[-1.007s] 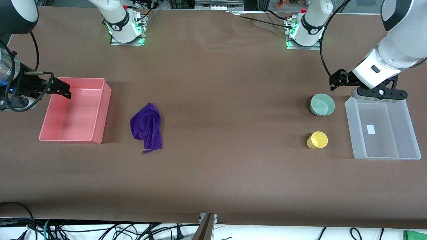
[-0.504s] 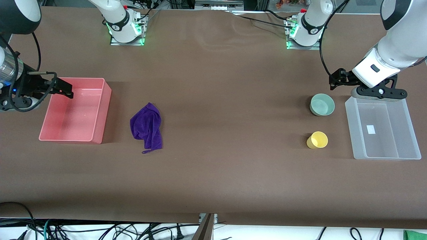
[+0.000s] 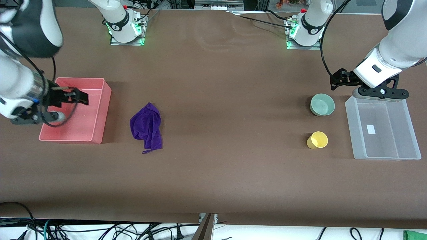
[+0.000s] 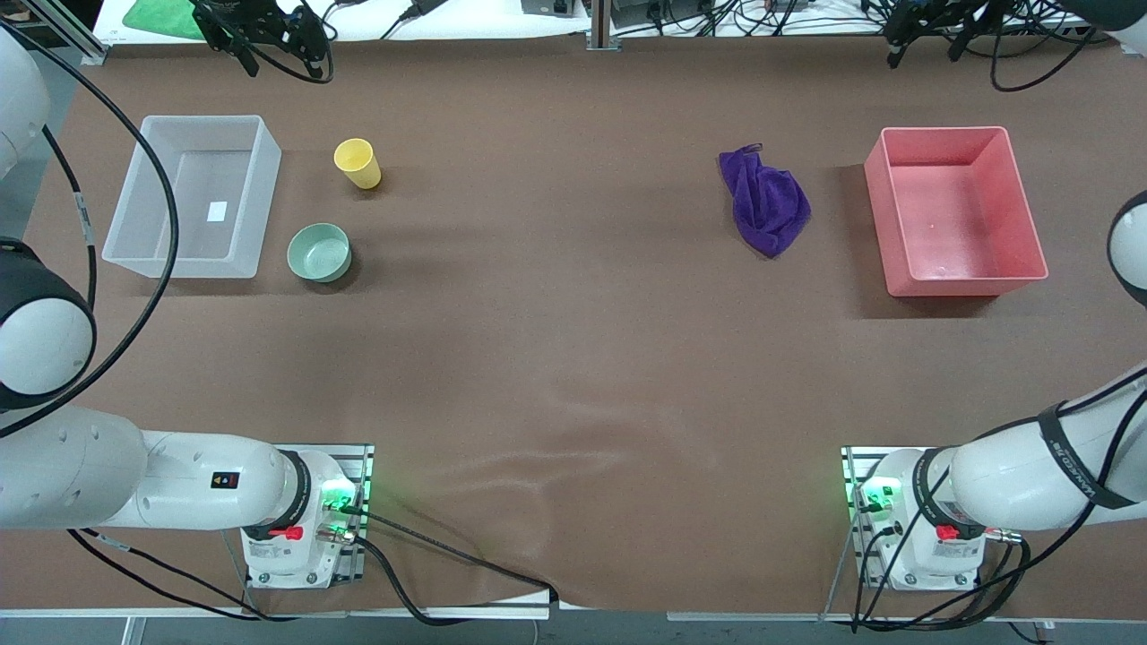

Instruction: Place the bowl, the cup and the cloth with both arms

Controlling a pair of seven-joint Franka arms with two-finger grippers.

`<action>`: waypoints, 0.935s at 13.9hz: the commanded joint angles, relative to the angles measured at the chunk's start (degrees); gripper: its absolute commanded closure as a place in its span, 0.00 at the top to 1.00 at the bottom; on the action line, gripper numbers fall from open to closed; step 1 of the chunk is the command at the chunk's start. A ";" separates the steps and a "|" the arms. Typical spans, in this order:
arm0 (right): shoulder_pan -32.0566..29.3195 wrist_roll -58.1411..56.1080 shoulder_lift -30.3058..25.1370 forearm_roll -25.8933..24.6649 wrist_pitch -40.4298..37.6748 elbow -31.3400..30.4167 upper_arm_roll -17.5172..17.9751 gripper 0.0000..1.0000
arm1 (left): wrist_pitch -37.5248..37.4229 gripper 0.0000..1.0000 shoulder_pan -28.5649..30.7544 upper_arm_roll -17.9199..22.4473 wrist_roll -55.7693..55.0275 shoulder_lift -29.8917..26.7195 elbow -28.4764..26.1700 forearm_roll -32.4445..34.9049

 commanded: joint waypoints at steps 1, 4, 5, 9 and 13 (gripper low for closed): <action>2.20 1.03 3.58 0.94 4.86 -0.07 0.04 1.00 | -0.90 1.00 0.40 0.15 0.70 -0.19 0.06 -1.21; 4.05 1.21 7.37 1.12 11.28 -2.78 1.17 1.00 | -3.53 1.00 0.84 0.24 3.41 3.41 -0.64 -0.77; 3.97 2.34 8.42 1.12 14.43 -4.28 2.23 1.00 | -3.54 1.00 1.45 0.32 7.78 5.51 -0.99 -0.60; 4.84 9.03 13.96 0.33 27.09 -8.32 4.87 1.00 | -0.21 1.00 3.22 0.33 22.11 11.76 -2.30 5.35; 6.69 9.12 16.51 0.15 42.82 -16.84 4.87 1.00 | 12.42 1.00 5.93 0.41 41.97 13.09 -12.12 7.84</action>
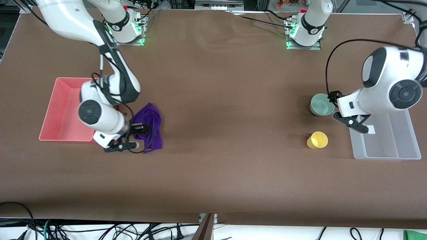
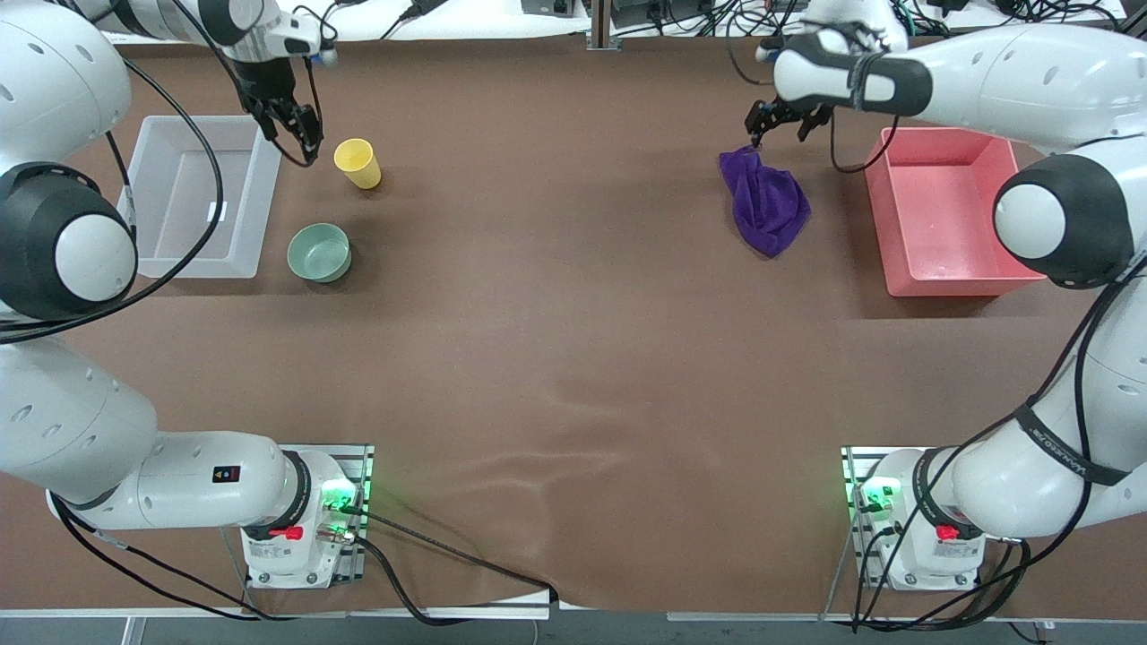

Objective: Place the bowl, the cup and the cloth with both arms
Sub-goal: 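Grasp the cloth with the right gripper while the left gripper grasps the bowl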

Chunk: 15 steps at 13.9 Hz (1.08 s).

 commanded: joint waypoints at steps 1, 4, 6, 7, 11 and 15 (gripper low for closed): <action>0.71 0.93 0.25 -0.33 7.33 -5.25 0.22 1.00 | 9.99 1.00 2.82 -0.21 12.44 -1.21 -8.72 1.18; 1.23 0.84 1.31 -0.33 9.54 -7.37 0.22 0.82 | 22.64 1.00 4.94 -0.21 19.66 -0.51 -17.16 1.18; 1.24 0.75 1.84 -0.33 9.28 -7.64 0.31 0.23 | 30.74 1.00 5.03 -0.21 20.47 1.06 -21.82 1.18; 1.24 0.32 2.10 -0.33 9.19 -7.64 0.31 0.07 | 31.99 1.00 5.38 -0.21 20.56 1.94 -22.71 1.18; 1.50 -0.74 2.55 -0.33 9.02 -7.03 0.31 0.00 | 39.63 0.71 7.04 -0.29 28.70 5.54 -24.66 1.18; 0.89 -2.23 -0.08 -0.24 -4.82 -0.19 0.13 0.00 | 41.32 0.00 8.99 -0.47 34.35 6.61 -24.57 1.18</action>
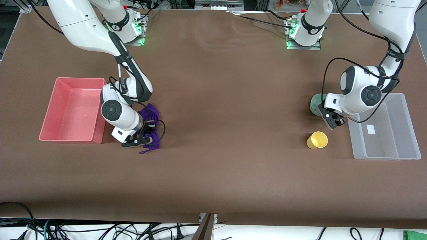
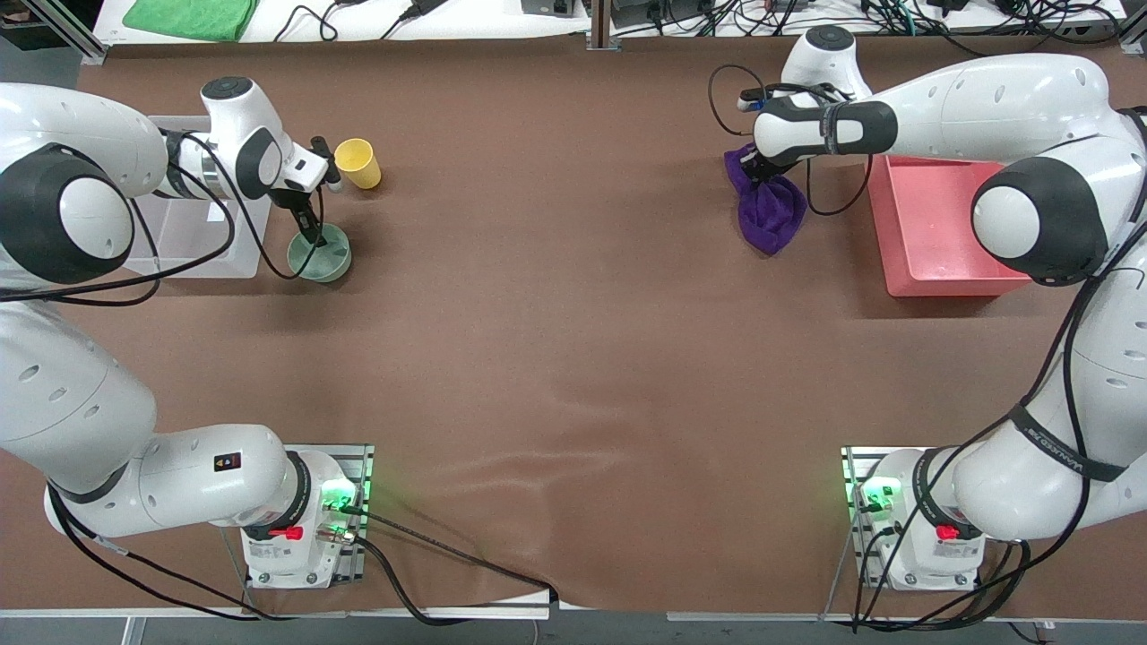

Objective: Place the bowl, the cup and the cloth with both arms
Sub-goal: 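Grasp the cloth with the right gripper while the left gripper grasps the bowl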

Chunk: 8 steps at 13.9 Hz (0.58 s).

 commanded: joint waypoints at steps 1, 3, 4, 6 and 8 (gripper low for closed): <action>-0.72 -1.63 -3.25 -0.15 -14.15 7.13 -0.17 0.00 | 0.30 0.00 0.50 -0.57 2.46 -0.29 0.32 0.94; -1.77 -1.81 -5.54 -0.24 -24.53 12.23 -0.43 0.00 | -0.31 0.00 0.50 -0.66 2.46 -1.16 0.59 0.94; -2.47 -3.11 -6.59 -0.24 -29.89 14.95 -1.21 0.00 | -1.54 0.00 0.41 -0.66 2.20 -2.30 1.03 0.85; -2.56 -9.60 -7.65 -0.07 -40.78 20.23 -6.03 0.00 | -9.24 0.00 0.06 -0.75 2.55 -3.88 5.22 0.59; -2.56 -18.20 -7.74 0.28 -47.14 22.80 -13.49 0.00 | -20.21 0.00 0.32 -0.66 2.81 -3.98 12.59 0.59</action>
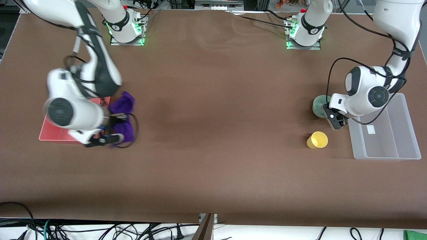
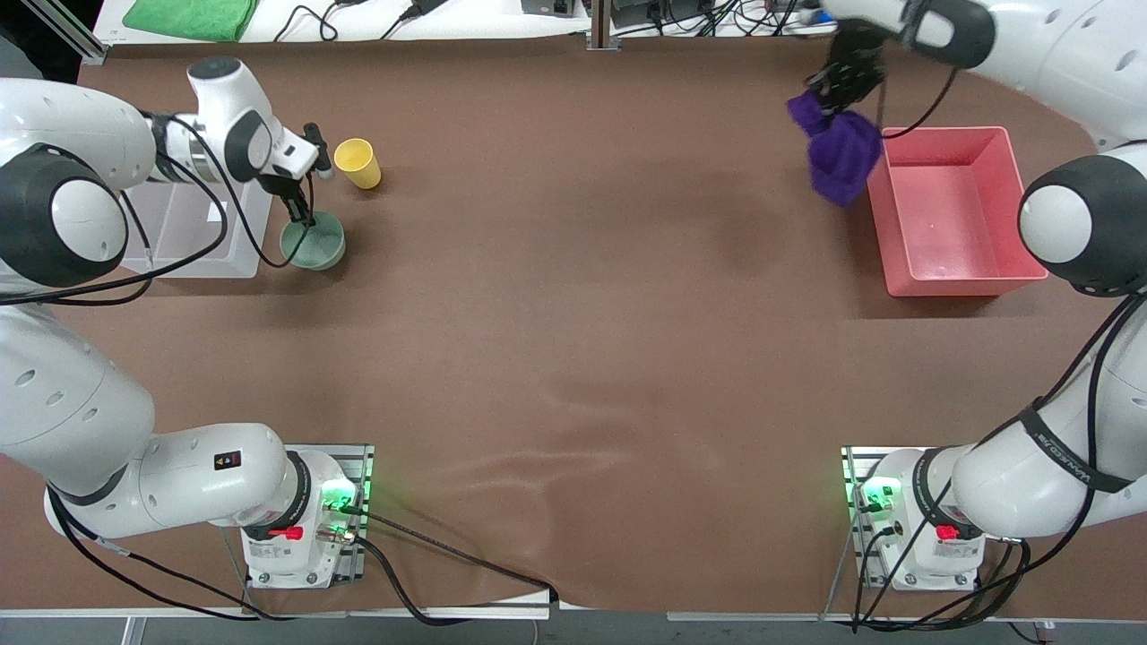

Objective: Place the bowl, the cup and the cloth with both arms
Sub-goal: 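Drop the cloth in the tray while the left gripper sets down the bowl, then raise the right gripper while the left gripper grasps the yellow cup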

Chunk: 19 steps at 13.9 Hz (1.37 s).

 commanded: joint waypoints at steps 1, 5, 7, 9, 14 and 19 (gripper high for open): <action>-0.60 -11.77 0.85 0.40 -5.66 2.91 -8.60 0.00 | -15.36 0.00 0.38 -0.07 1.58 -1.30 10.31 0.76; -0.95 -13.75 1.64 0.66 -4.26 -2.52 -14.25 0.00 | -21.40 0.00 4.40 1.43 10.62 2.11 21.93 4.34; -1.74 -13.75 1.64 0.75 -1.29 -7.43 -14.70 0.00 | -17.82 0.00 8.97 1.25 12.46 7.02 25.28 7.17; -2.53 -13.75 1.64 0.75 3.02 -11.57 -14.96 0.00 | -11.06 0.00 12.40 1.25 16.24 10.46 25.73 7.27; -2.79 -12.34 2.52 1.37 11.81 -19.84 -16.72 0.00 | -3.30 0.05 15.85 1.25 17.49 16.53 25.29 6.39; -2.79 -12.26 1.83 1.90 12.01 -18.10 -16.72 1.00 | -7.84 1.00 15.59 0.46 16.61 11.46 26.08 6.04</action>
